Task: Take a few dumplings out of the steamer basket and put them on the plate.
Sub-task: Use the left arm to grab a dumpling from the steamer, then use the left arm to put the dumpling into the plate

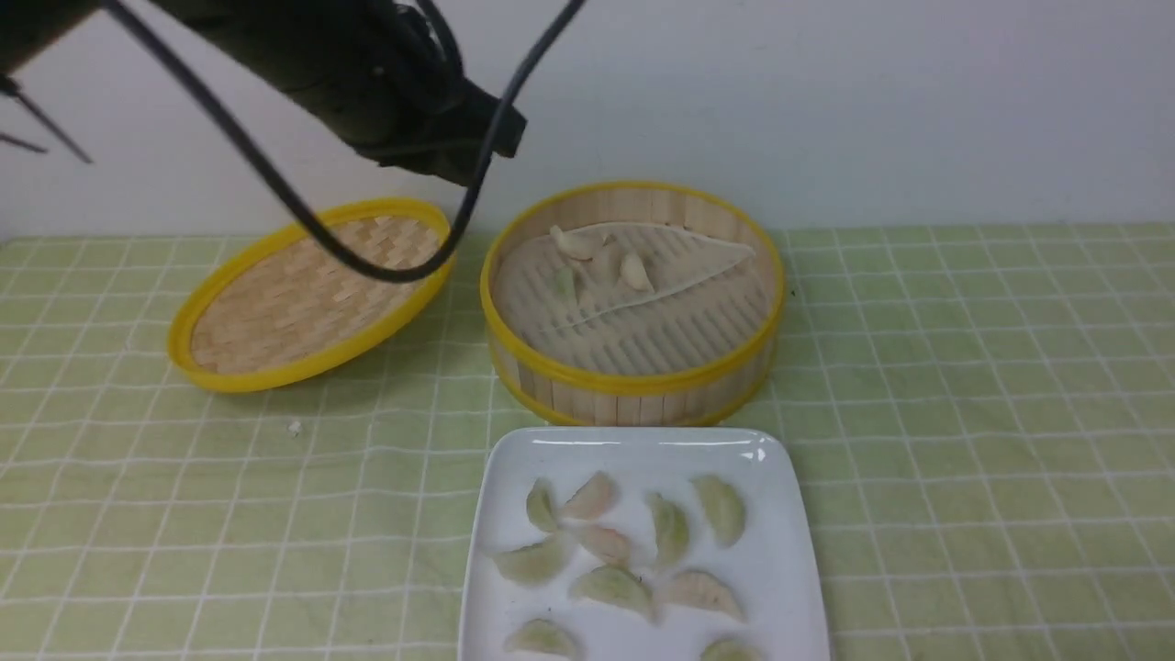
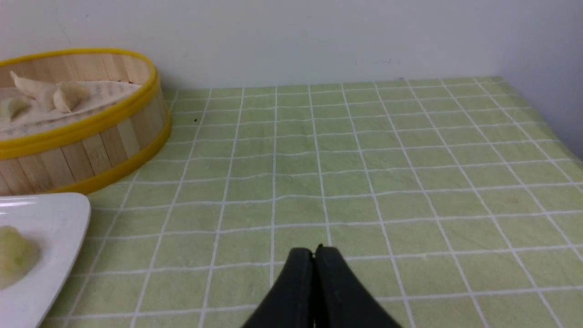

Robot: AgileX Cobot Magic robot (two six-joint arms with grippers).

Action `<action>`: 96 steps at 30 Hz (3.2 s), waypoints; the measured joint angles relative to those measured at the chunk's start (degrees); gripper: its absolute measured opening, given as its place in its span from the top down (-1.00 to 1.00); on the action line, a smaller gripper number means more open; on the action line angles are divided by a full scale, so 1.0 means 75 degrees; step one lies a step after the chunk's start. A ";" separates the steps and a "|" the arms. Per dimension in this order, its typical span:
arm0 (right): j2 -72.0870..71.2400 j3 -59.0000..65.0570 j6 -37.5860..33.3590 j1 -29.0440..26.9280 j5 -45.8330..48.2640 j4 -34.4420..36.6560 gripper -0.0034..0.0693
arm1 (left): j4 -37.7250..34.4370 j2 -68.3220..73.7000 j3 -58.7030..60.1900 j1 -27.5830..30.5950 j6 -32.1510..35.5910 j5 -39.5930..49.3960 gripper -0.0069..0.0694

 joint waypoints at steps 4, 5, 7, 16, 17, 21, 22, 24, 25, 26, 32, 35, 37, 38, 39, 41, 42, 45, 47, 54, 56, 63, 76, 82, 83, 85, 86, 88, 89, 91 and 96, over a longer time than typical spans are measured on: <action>0.0000 0.0000 0.0000 0.0000 0.0000 0.0000 0.95 | 0.0145 0.0988 -0.0764 -0.0025 0.0000 -0.0311 0.83; 0.0000 0.0000 0.0000 0.0000 0.0000 0.0000 0.95 | 0.0174 0.1250 -0.0926 -0.0025 0.0000 -0.0406 0.83; 0.0000 0.0000 0.0000 0.0000 0.0000 0.0000 0.95 | 0.0208 0.1790 -0.1179 -0.0025 -0.0036 -0.0673 0.80; 0.0000 0.0000 0.0000 0.0000 0.0000 0.0000 0.95 | 0.0229 0.3278 -0.1604 -0.0025 -0.0031 -0.2086 0.23; 0.0000 0.0000 0.0000 0.0000 0.0000 0.0000 0.95 | 0.0229 0.3407 -0.1633 -0.0025 -0.0031 -0.2258 0.12; 0.0000 0.0000 0.0000 0.0000 0.0000 0.0000 0.95 | 0.0231 0.3826 -0.1653 -0.0025 -0.0025 -0.2850 -0.22; 0.0000 0.0000 0.0000 0.0000 0.0000 0.0000 0.95 | 0.0231 0.3908 -0.1653 -0.0025 -0.0025 -0.2946 -0.28; 0.0000 0.0000 0.0000 0.0000 0.0000 0.0000 0.95 | 0.0231 0.4099 -0.1659 -0.0025 -0.0025 -0.3194 -0.36; 0.0000 0.0000 0.0000 0.0000 0.0000 0.0000 0.95 | 0.0231 0.4200 -0.1667 -0.0025 -0.0025 -0.3287 -0.37; 0.0000 0.0000 0.0000 0.0000 0.0000 0.0000 0.95 | 0.0231 0.4295 -0.1667 -0.0025 -0.0025 -0.3368 -0.38; 0.0000 0.0000 0.0000 0.0000 0.0000 0.0000 0.95 | 0.0231 0.4709 -0.1667 -0.0025 0.0018 -0.3483 -0.39; 0.0000 0.0000 0.0000 0.0000 0.0000 0.0000 0.95 | 0.0231 0.4853 -0.1704 -0.0051 0.0146 -0.3598 -0.39; 0.0000 0.0000 0.0000 0.0000 0.0000 0.0000 0.95 | 0.0231 0.4863 -0.1707 -0.0069 0.0155 -0.3622 -0.36; 0.0000 0.0000 0.0000 0.0000 0.0000 0.0000 0.95 | 0.0231 0.4869 -0.1707 -0.0078 0.0173 -0.3599 -0.32; 0.0000 0.0000 0.0000 0.0000 0.0000 0.0000 0.95 | 0.0231 0.4878 -0.1713 -0.0078 0.0189 -0.3546 -0.23; 0.0000 0.0000 0.0000 0.0000 0.0000 0.0000 0.95 | 0.0231 0.4878 -0.1713 -0.0078 0.0189 -0.3363 -0.01; 0.0000 0.0000 0.0000 0.0000 0.0000 0.0000 0.95 | 0.0231 0.4878 -0.1713 -0.0078 0.0189 -0.3254 0.14; 0.0000 0.0000 0.0000 0.0000 0.0000 0.0000 0.95 | 0.0233 0.4760 -0.1721 -0.0078 0.0197 -0.2893 0.52; 0.0000 0.0000 0.0000 0.0000 0.0000 0.0000 0.95 | 0.0238 0.4634 -0.1706 -0.0078 0.0197 -0.2604 0.61; 0.0000 0.0000 0.0000 0.0000 0.0000 0.0000 0.95 | 0.0257 0.3633 -0.1707 -0.0078 0.0197 -0.1801 0.70; 0.0000 0.0000 0.0000 0.0000 0.0000 0.0000 0.95 | 0.0257 0.3329 -0.1707 -0.0078 0.0197 -0.1492 0.70; 0.0000 0.0000 0.0000 0.0000 0.0000 0.0000 0.95 | 0.0289 0.2116 -0.1707 -0.0078 0.0197 0.0372 0.70; 0.0000 0.0000 0.0000 0.0000 0.0000 0.0000 0.95 | -0.0444 0.1471 -0.0607 -0.0078 0.0151 0.1794 0.70; 0.0000 0.0000 0.0000 0.0000 0.0000 0.0000 0.95 | -0.0892 0.1450 0.1134 -0.0591 0.0442 0.1768 0.70; 0.0000 0.0000 0.0000 0.0000 0.0000 0.0000 0.95 | -0.0901 0.1485 0.1325 -0.0747 0.0501 0.1759 0.70; 0.0000 0.0000 0.0000 0.0000 0.0000 0.0000 0.95 | -0.0929 0.1576 0.1555 -0.1049 0.0547 0.1643 0.70; 0.0000 0.0000 0.0000 0.0000 0.0000 0.0000 0.95 | -0.0949 0.1603 0.1596 -0.1183 0.0564 0.1474 0.70; 0.0000 0.0000 0.0000 0.0000 0.0000 0.0000 0.95 | -0.0969 0.1650 0.1613 -0.1393 0.0581 0.1069 0.70; 0.0000 0.0000 0.0000 0.0000 0.0000 0.0000 0.95 | -0.0969 0.1665 0.1620 -0.1470 0.0590 0.0883 0.70; 0.0000 0.0000 0.0000 0.0000 0.0000 0.0000 0.95 | -0.0955 0.1666 0.1620 -0.1638 0.0590 0.0460 0.70; 0.0000 0.0000 0.0000 0.0000 0.0000 0.0000 0.95 | -0.0746 0.1666 0.1620 -0.1788 0.0531 0.0112 0.49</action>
